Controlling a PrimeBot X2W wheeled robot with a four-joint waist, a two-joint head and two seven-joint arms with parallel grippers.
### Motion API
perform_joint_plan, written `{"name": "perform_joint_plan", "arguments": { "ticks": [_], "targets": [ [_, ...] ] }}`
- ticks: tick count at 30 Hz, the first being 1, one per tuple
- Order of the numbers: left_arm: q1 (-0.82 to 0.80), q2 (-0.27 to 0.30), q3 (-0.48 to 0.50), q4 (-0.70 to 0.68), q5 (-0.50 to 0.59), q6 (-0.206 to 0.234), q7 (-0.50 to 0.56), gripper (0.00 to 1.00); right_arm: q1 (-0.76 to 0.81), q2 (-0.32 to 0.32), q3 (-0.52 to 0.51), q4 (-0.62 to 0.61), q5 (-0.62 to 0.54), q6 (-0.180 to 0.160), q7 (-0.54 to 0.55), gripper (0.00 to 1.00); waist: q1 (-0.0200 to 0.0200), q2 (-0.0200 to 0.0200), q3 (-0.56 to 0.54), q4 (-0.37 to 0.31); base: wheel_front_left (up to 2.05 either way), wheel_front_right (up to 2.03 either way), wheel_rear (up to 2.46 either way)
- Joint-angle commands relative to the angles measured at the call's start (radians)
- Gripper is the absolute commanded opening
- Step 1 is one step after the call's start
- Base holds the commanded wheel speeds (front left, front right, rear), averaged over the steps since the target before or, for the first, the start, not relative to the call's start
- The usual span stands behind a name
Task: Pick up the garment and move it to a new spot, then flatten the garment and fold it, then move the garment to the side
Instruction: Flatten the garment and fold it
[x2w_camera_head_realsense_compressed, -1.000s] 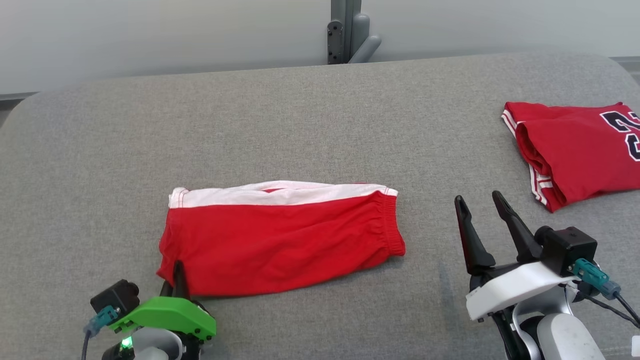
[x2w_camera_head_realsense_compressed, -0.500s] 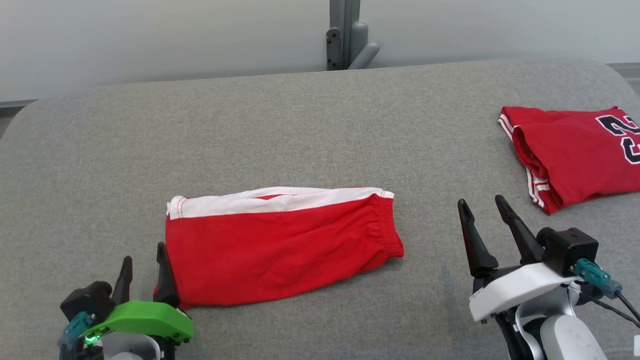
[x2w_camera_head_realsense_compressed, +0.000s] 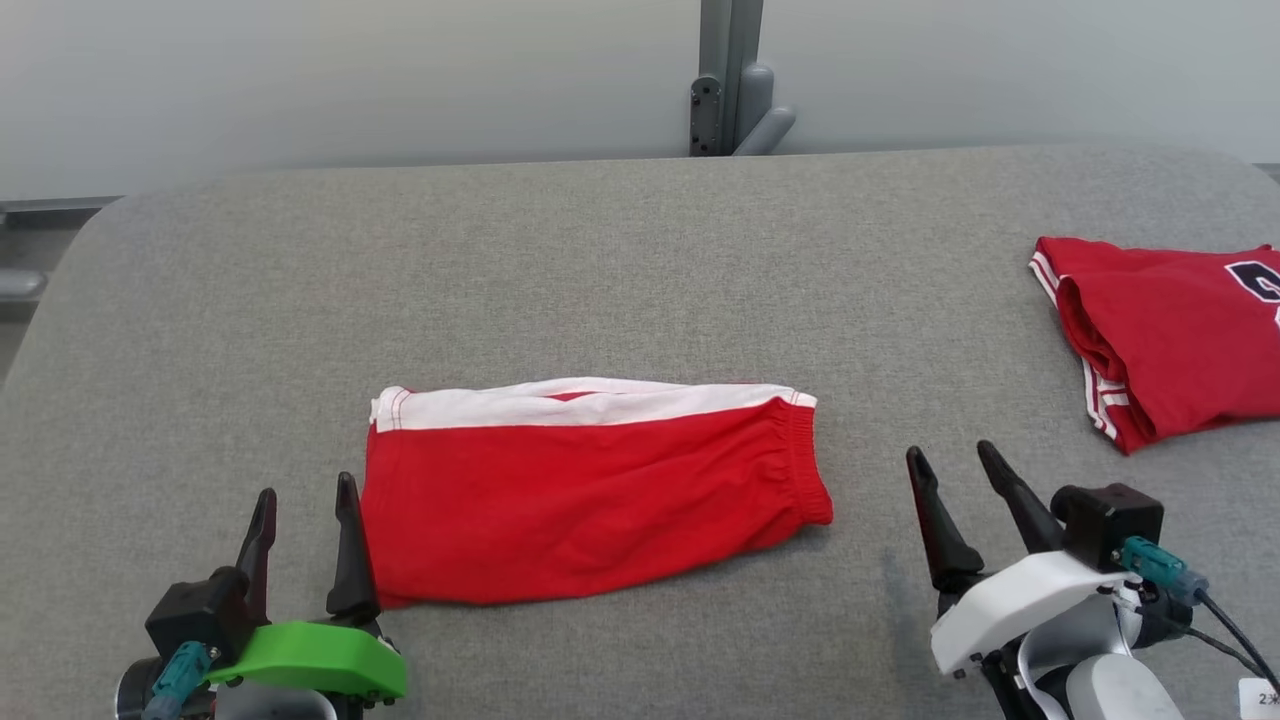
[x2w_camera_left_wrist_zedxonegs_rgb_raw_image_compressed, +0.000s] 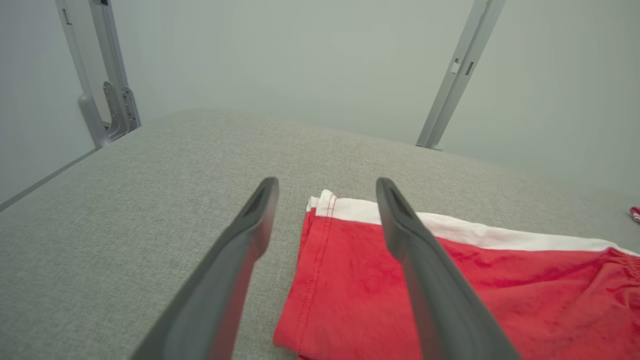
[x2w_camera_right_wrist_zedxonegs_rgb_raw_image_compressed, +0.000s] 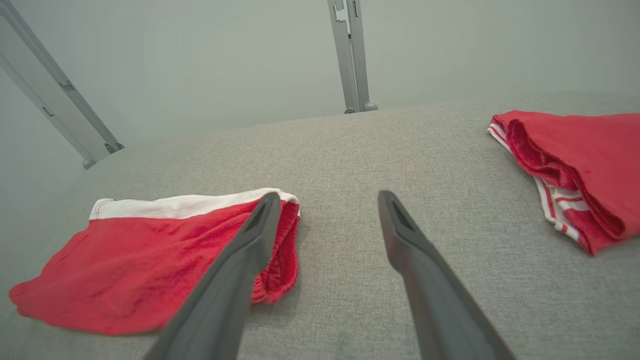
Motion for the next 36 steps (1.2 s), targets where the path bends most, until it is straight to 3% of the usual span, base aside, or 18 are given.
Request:
{"name": "perform_joint_plan", "arguments": {
  "ticks": [1,9,20,29,30,31,33,34,35,36],
  "targets": [
    [0.016,-0.002,0.005,-0.004,0.017,-0.005,-0.003,1.00,0.008,-0.002,0.006,0.014,0.012,-0.001,-0.003,1.00,0.0000,0.0071,-0.005,0.011,0.00,0.00,0.00],
    [0.024,-0.036,0.021,0.002,0.034,-0.024,-0.002,1.00,-0.043,-0.003,0.091,0.181,0.095,-0.001,-0.024,1.00,0.0000,0.0071,-0.001,0.059,0.00,0.00,0.00],
    [-0.003,-0.064,0.043,0.026,0.060,-0.051,-0.002,1.00,-0.238,-0.002,0.123,0.572,0.169,-0.001,-0.085,1.00,0.0000,0.0071,0.030,0.130,0.00,0.00,0.00],
    [0.003,-0.081,0.062,0.037,0.077,-0.061,-0.002,1.00,-0.285,-0.002,0.235,0.692,0.334,-0.001,-0.096,1.00,0.0000,0.0071,0.035,0.139,0.00,0.00,0.00],
    [0.002,-0.083,0.064,0.038,0.078,-0.061,-0.002,1.00,-0.292,-0.002,0.248,0.702,0.347,-0.001,-0.097,0.79,0.0000,0.0071,0.036,0.139,0.00,0.00,0.00],
    [0.002,-0.084,0.067,0.038,0.078,-0.063,-0.002,1.00,-0.300,0.000,0.262,0.711,0.362,-0.001,-0.100,0.47,0.0000,0.0071,0.037,0.139,0.00,0.00,0.00],
    [-0.001,-0.087,0.070,0.040,0.079,-0.066,-0.002,1.00,-0.316,0.000,0.282,0.724,0.393,-0.001,-0.109,0.27,0.0000,0.0071,0.038,0.138,0.00,0.00,0.00],
    [-0.002,-0.088,0.072,0.040,0.080,-0.068,-0.003,1.00,-0.327,-0.001,0.289,0.731,0.401,-0.001,-0.119,0.09,0.0000,0.0071,0.038,0.137,0.00,0.00,0.00],
    [-0.002,-0.089,0.074,0.041,0.082,-0.069,-0.002,1.00,-0.336,-0.001,0.294,0.738,0.409,-0.001,-0.127,0.00,0.0000,0.0071,0.039,0.136,0.00,0.00,0.00],
    [-0.002,-0.090,0.077,0.042,0.085,-0.070,-0.002,1.00,-0.345,-0.001,0.298,0.744,0.420,-0.001,-0.137,0.00,0.0000,0.0071,0.039,0.135,0.00,0.00,0.00]
  ]
}}
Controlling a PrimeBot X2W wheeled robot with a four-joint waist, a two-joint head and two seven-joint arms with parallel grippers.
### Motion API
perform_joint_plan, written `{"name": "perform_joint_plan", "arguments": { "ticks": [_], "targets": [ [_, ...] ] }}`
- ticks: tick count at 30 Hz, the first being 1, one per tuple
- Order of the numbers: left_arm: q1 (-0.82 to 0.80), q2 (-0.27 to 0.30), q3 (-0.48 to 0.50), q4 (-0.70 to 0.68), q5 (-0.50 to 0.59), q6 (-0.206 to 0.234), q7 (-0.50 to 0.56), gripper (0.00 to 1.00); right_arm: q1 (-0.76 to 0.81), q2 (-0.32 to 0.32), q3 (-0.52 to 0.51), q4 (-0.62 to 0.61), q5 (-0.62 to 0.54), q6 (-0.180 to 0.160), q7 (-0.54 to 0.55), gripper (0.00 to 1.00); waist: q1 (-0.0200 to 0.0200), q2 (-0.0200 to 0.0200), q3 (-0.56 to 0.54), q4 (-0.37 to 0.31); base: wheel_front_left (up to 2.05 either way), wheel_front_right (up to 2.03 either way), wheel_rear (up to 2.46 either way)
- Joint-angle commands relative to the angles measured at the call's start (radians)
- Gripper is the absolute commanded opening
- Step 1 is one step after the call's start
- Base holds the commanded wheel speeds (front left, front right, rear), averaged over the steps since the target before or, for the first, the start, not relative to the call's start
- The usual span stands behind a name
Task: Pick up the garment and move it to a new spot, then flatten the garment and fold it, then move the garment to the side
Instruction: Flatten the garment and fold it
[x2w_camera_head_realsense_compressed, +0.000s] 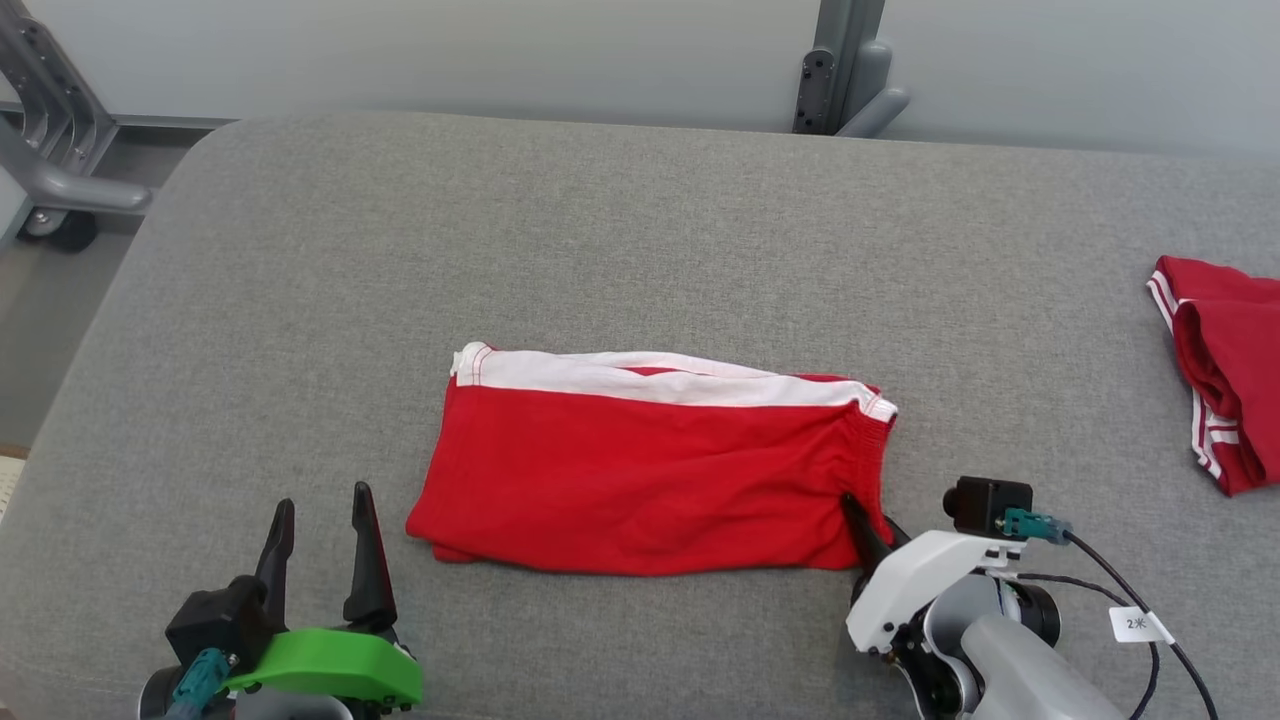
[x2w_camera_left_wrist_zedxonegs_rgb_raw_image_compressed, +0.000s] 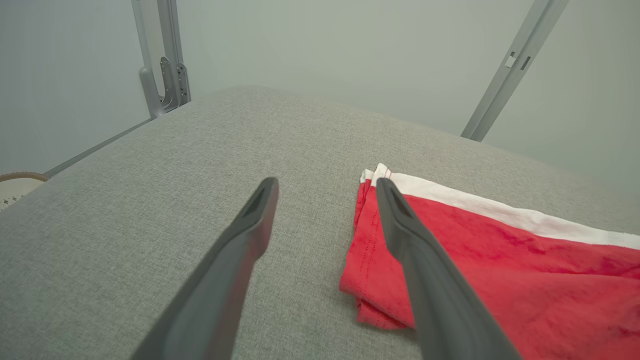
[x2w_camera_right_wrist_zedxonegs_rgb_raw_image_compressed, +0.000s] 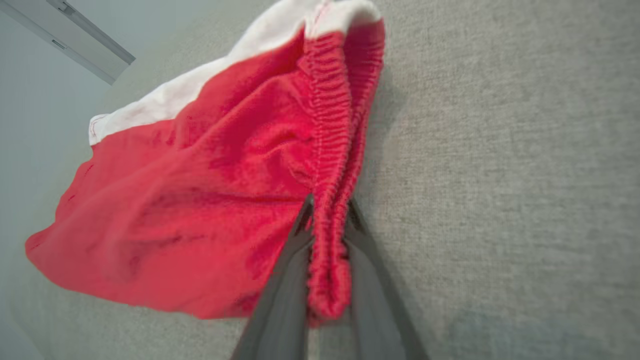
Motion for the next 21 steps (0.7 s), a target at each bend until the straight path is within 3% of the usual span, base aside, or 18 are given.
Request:
{"name": "perform_joint_plan", "arguments": {
  "ticks": [1,11,21],
  "targets": [
    [-0.010,-0.001,0.007,0.003,0.009,-0.004,-0.003,1.00,-0.014,-0.001,0.006,0.014,0.016,-0.001,-0.012,0.00,0.0000,0.0071,0.000,-0.003,0.00,0.00,0.00],
    [-0.014,-0.011,0.023,0.010,0.020,-0.018,-0.003,1.00,-0.059,-0.011,-0.022,0.018,0.086,-0.001,-0.036,0.00,0.0000,0.0071,0.003,-0.042,0.00,0.00,0.00],
    [-0.021,-0.026,0.014,0.011,0.027,-0.030,-0.003,1.00,-0.023,-0.177,-0.116,-0.099,0.096,-0.001,0.066,0.00,0.0000,0.0071,0.008,-0.097,0.00,0.00,0.00]
  ]
}}
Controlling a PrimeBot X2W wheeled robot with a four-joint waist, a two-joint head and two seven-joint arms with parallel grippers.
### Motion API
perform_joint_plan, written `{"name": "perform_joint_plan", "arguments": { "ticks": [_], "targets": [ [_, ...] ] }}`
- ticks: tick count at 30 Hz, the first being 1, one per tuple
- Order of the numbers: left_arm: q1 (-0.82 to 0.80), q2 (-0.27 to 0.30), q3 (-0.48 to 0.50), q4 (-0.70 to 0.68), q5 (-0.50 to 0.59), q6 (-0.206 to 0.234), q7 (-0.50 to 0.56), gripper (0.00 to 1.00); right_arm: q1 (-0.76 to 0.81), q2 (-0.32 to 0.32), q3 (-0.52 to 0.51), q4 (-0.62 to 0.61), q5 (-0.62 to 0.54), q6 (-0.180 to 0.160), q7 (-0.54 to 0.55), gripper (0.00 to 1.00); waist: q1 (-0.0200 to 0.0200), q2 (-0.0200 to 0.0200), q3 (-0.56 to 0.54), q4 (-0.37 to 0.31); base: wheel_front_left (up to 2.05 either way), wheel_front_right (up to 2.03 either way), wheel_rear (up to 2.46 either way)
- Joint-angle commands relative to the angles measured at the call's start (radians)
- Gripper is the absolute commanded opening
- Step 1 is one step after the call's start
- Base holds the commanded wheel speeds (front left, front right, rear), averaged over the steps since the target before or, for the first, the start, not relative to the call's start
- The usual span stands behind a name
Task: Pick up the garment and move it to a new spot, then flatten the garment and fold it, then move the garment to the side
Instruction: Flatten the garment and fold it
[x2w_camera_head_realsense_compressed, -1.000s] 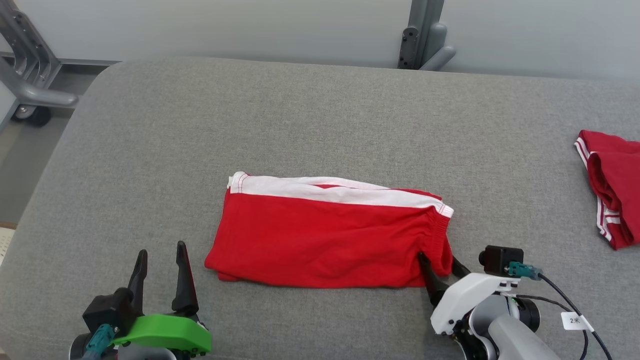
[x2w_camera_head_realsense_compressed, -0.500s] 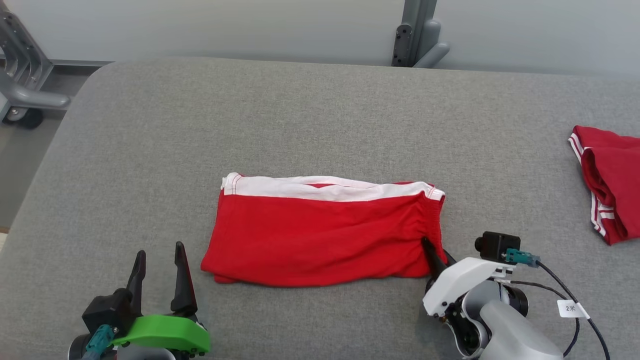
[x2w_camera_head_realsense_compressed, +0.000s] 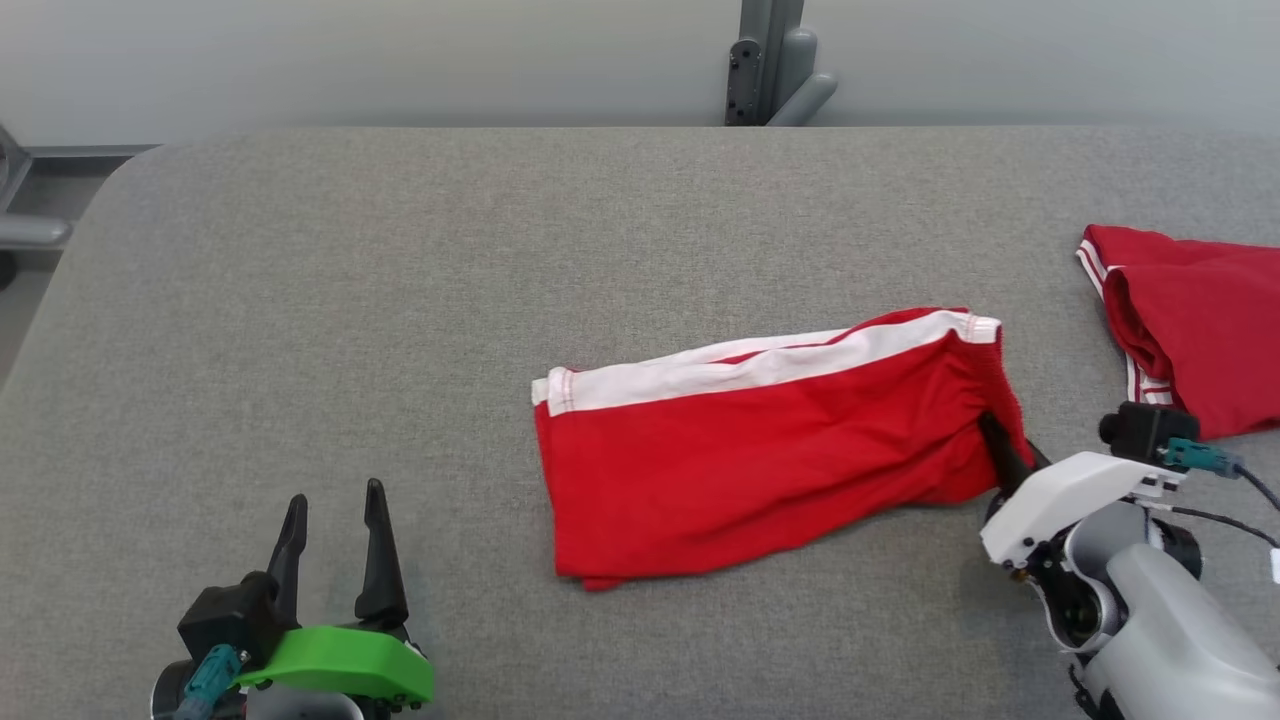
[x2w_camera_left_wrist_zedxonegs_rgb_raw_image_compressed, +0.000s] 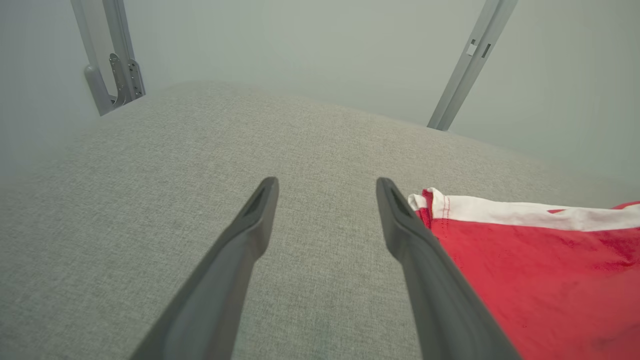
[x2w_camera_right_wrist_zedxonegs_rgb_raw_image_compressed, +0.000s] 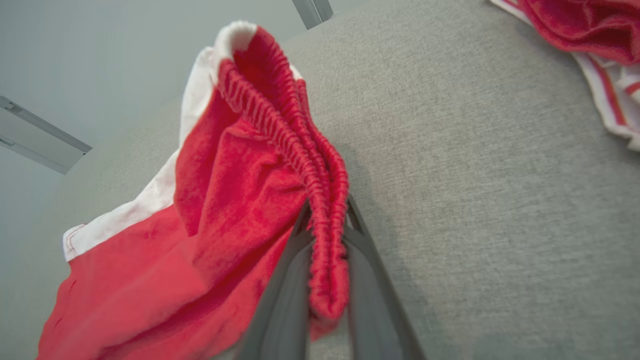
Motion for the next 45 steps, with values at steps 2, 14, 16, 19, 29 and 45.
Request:
{"name": "perform_joint_plan", "arguments": {
  "ticks": [2,14,16,19,29,45],
  "targets": [
    [-0.018,-0.005,-0.003,0.002,0.004,-0.005,-0.002,1.00,0.026,-0.032,-0.034,-0.022,-0.021,-0.001,0.022,0.00,0.0000,0.0071,0.002,-0.019,0.00,0.00,0.00],
    [-0.017,-0.011,-0.008,0.014,0.005,-0.012,-0.002,1.00,0.113,-0.021,-0.088,-0.181,-0.066,-0.001,0.174,0.00,0.0000,0.0071,-0.011,-0.037,0.00,0.00,0.00],
    [-0.015,-0.012,-0.008,0.018,0.005,-0.015,-0.002,1.00,0.133,-0.008,-0.086,-0.237,-0.062,-0.001,0.208,0.00,0.0000,0.0071,-0.016,-0.036,0.00,0.00,0.00],
    [-0.010,-0.013,-0.014,0.020,0.006,-0.015,-0.002,1.00,0.164,0.015,-0.078,-0.334,-0.053,-0.001,0.260,0.00,0.0000,0.0071,-0.026,-0.032,0.00,0.00,0.00],
    [-0.003,-0.015,-0.018,0.027,0.002,-0.025,-0.002,1.00,0.239,0.105,-0.058,-0.586,-0.047,0.000,0.383,0.00,0.0000,0.0071,-0.051,0.000,0.00,0.00,0.00],
    [-0.020,-0.015,-0.032,0.027,0.013,-0.037,-0.002,1.00,0.113,0.164,0.102,-0.372,-0.058,0.000,0.316,0.00,0.0000,0.0071,-0.062,0.080,0.00,0.00,0.00]
  ]
}}
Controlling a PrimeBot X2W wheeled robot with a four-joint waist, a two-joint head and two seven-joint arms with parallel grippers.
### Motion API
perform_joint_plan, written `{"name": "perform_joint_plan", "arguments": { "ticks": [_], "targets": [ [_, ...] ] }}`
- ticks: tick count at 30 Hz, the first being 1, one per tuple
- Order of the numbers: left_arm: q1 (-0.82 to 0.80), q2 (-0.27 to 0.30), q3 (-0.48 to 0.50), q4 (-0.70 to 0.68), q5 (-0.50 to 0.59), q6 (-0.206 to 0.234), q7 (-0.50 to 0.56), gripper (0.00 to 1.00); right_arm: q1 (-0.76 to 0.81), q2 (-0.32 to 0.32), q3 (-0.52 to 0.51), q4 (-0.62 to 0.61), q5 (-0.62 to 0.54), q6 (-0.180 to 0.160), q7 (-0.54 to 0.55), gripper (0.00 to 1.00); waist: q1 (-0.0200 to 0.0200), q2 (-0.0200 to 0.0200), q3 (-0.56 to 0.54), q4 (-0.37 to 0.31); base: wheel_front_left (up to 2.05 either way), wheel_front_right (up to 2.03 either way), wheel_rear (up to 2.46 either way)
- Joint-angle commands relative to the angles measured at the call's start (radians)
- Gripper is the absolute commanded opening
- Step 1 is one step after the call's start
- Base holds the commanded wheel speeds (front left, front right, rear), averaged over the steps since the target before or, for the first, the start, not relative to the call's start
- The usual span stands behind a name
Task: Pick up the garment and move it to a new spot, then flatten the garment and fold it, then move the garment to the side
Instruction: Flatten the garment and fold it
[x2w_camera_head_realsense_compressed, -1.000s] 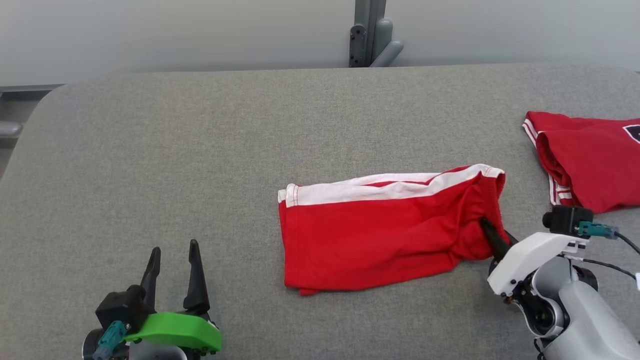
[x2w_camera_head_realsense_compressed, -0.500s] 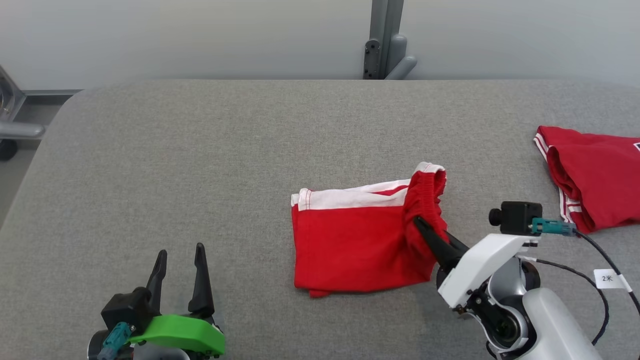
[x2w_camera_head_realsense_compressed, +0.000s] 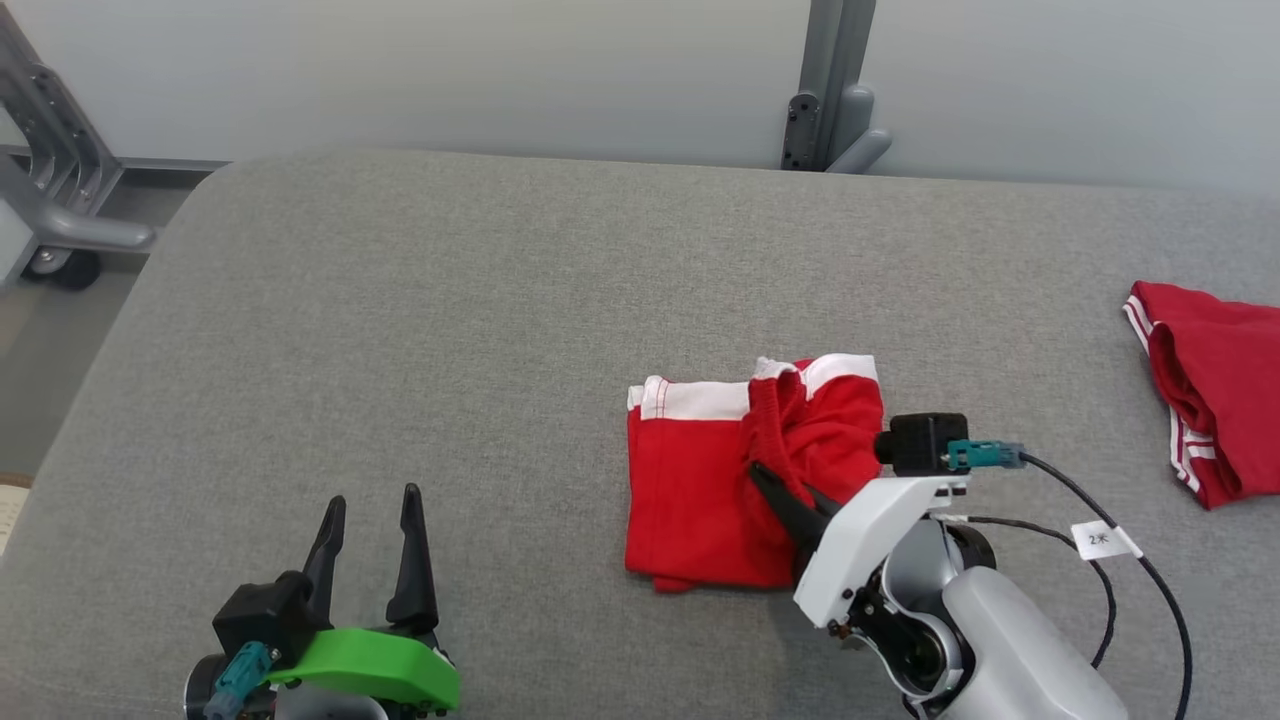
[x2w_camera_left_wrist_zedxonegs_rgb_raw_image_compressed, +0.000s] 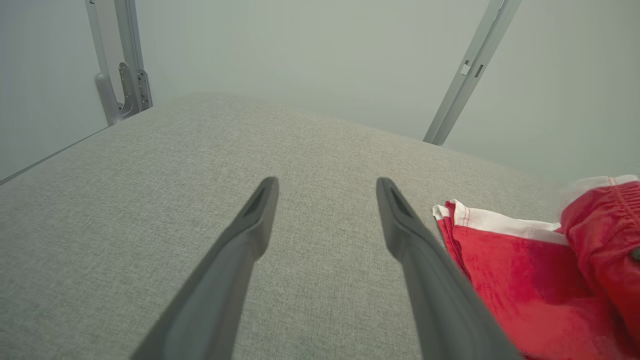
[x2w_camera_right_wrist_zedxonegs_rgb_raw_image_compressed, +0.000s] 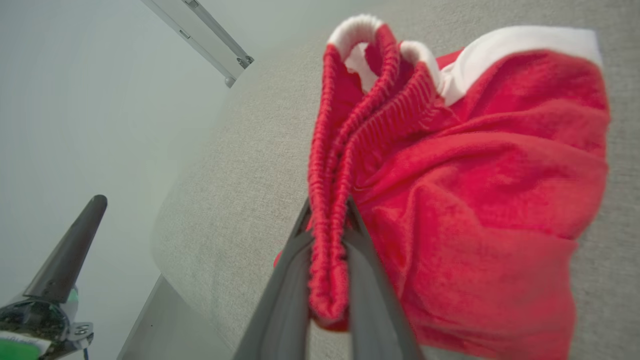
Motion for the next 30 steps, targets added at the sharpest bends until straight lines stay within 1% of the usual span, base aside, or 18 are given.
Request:
{"name": "perform_joint_plan", "arguments": {
  "ticks": [1,7,8,9,14,17,19,20,21,22,25,30],
  "targets": [
    [-0.014,0.000,-0.003,-0.002,0.008,-0.002,-0.002,1.00,-0.023,0.000,0.018,0.026,0.012,0.000,-0.016,0.00,0.0000,0.0071,0.004,0.013,0.00,0.00,0.00],
    [-0.026,-0.001,-0.014,-0.002,0.001,-0.001,-0.002,1.00,-0.099,-0.001,0.110,0.172,0.069,0.000,-0.077,0.00,0.0000,0.0071,0.015,0.041,0.00,0.00,0.00],
    [-0.031,-0.001,-0.017,0.000,-0.001,-0.001,-0.002,1.00,-0.127,0.000,0.141,0.223,0.083,0.000,-0.099,0.00,0.0000,0.0071,0.020,0.050,0.00,0.00,0.00],
    [-0.031,-0.001,-0.017,0.000,-0.001,-0.001,-0.002,1.00,-0.127,0.000,0.141,0.223,0.083,0.000,-0.099,0.00,0.0000,0.0071,0.020,0.050,0.00,0.00,0.00],
    [-0.036,-0.002,-0.026,0.001,-0.006,0.002,-0.002,1.00,-0.189,-0.001,0.218,0.325,0.130,0.000,-0.158,0.00,0.0000,0.0071,0.030,0.070,0.00,0.00,0.00],
    [-0.041,-0.002,-0.032,0.003,-0.009,0.003,-0.002,1.00,-0.230,0.000,0.267,0.385,0.127,0.000,-0.195,0.00,0.0000,0.0071,0.035,0.080,0.00,0.00,0.00],
    [-0.041,-0.003,-0.035,0.002,-0.012,0.006,-0.002,1.00,-0.250,0.000,0.296,0.417,0.138,0.000,-0.217,0.36,0.0000,0.0071,0.037,0.085,0.00,0.00,0.00],
    [-0.042,-0.003,-0.035,0.003,-0.013,0.006,-0.002,1.00,-0.262,0.000,0.311,0.431,0.140,0.000,-0.229,0.50,0.0000,0.0071,0.039,0.088,0.00,0.00,0.00],
    [-0.044,-0.003,-0.036,0.004,-0.013,0.006,-0.002,1.00,-0.274,0.000,0.327,0.444,0.141,0.000,-0.240,0.78,0.0000,0.0071,0.041,0.090,0.00,0.00,0.00],
    [-0.046,-0.003,-0.036,0.004,-0.014,0.007,-0.002,1.00,-0.283,-0.001,0.341,0.456,0.143,0.000,-0.251,1.00,0.0000,0.0071,0.042,0.092,0.00,0.00,0.00],
    [-0.049,-0.003,-0.035,0.006,-0.016,0.007,-0.002,1.00,-0.303,0.000,0.390,0.480,0.147,0.000,-0.277,1.00,0.0000,0.0071,0.046,0.096,0.00,0.00,0.00],
    [-0.051,-0.003,-0.030,0.005,-0.018,0.008,-0.002,1.00,-0.327,-0.001,0.474,0.485,0.157,0.000,-0.304,1.00,0.0000,0.0071,0.050,0.093,0.00,0.00,0.00]
  ]
}}
